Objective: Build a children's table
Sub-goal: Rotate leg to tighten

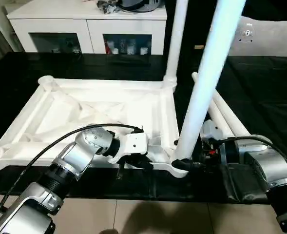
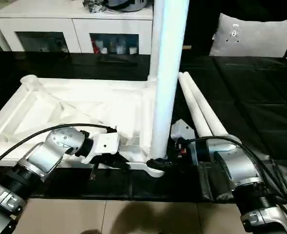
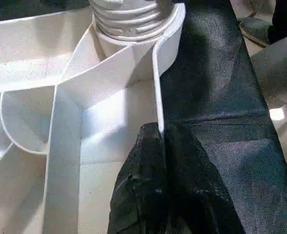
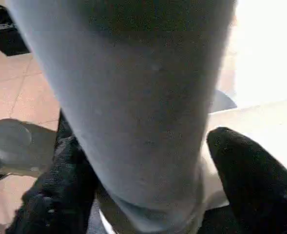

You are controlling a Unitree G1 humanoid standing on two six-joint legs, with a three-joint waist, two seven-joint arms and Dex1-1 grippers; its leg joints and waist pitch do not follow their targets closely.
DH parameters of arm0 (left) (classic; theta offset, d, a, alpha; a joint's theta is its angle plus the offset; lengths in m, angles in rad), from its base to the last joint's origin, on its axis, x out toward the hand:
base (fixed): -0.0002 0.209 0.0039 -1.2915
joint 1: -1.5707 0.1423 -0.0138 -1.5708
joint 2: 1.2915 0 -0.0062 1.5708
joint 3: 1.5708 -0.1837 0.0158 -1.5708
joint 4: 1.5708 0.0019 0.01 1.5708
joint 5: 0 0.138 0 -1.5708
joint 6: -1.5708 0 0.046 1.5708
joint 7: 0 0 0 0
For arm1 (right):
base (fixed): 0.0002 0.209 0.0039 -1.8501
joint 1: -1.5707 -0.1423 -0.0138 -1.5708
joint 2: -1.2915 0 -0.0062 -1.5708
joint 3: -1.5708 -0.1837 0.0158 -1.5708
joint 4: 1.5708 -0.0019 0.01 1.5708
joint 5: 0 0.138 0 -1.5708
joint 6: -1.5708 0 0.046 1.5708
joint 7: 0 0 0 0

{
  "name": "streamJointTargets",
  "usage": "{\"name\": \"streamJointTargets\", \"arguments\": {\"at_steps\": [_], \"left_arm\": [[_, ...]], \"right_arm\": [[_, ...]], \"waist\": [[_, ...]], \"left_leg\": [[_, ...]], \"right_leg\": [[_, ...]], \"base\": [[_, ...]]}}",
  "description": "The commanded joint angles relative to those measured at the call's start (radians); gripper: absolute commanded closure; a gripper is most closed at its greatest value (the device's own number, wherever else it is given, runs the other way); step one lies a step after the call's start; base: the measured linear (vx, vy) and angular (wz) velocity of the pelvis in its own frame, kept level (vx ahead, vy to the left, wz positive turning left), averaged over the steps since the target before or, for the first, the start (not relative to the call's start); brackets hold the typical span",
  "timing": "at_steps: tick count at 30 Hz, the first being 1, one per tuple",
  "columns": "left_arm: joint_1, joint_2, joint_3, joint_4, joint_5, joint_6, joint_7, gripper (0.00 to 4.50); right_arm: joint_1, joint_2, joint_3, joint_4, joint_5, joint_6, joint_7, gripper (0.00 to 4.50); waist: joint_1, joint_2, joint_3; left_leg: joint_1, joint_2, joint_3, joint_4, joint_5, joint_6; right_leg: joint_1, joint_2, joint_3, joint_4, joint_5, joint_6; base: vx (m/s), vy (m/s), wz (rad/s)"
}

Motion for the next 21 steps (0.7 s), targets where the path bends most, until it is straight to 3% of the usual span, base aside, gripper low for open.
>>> {"name": "streamJointTargets", "arguments": {"at_steps": [1,8,16,19,20,21], "left_arm": [[-0.003,0.012,-0.050,0.017,0.027,-0.021,-0.044,4.50],[-0.001,0.014,-0.049,0.028,0.028,-0.033,-0.047,4.50],[0.013,0.006,-0.035,0.014,0.010,-0.004,-0.042,4.50],[0.039,-0.025,0.006,-0.038,-0.034,0.090,-0.002,4.50],[0.048,-0.043,0.025,-0.059,-0.047,0.134,0.028,4.50],[0.049,-0.044,0.026,-0.060,-0.047,0.137,0.030,4.50]], "right_arm": [[0.013,-0.019,-0.004,-0.028,0.019,0.010,0.028,1.31],[0.027,-0.026,0.003,-0.050,0.029,0.030,0.046,1.82],[0.048,0.005,-0.002,-0.068,0.055,0.061,0.022,1.91],[0.056,0.066,-0.023,-0.088,0.061,0.126,-0.093,1.91],[0.053,0.096,-0.033,-0.083,0.046,0.140,-0.160,1.91],[0.052,0.098,-0.034,-0.082,0.045,0.141,-0.165,1.92]], "waist": [[-0.001,-0.016,-0.070],[0.000,-0.015,-0.069],[0.001,-0.015,-0.071],[-0.003,-0.011,-0.070],[-0.007,-0.013,-0.068],[-0.013,-0.009,-0.064]], "left_leg": [[-0.009,0.061,-0.007,-0.062,-0.047,0.118],[-0.008,0.061,-0.007,-0.063,-0.057,0.110],[-0.009,0.061,-0.008,-0.063,-0.048,0.109],[-0.009,0.065,-0.008,-0.065,-0.048,0.101],[-0.011,0.061,-0.008,-0.067,-0.062,0.093],[-0.008,0.057,-0.008,-0.069,-0.088,0.079]], "right_leg": [[0.072,-0.079,0.070,-0.065,-0.281,-0.127],[0.071,-0.078,0.068,-0.070,-0.311,-0.110],[0.072,-0.079,0.068,-0.066,-0.287,-0.118],[0.073,-0.080,0.070,-0.066,-0.277,-0.128],[0.074,-0.078,0.067,-0.069,-0.299,-0.121],[0.072,-0.078,0.064,-0.078,-0.350,-0.107]], "base": [[0.000,0.000,0.00],[0.000,0.000,0.00],[0.000,0.000,0.00],[0.000,0.000,0.00],[0.000,0.000,0.00],[0.000,0.000,0.00]]}}
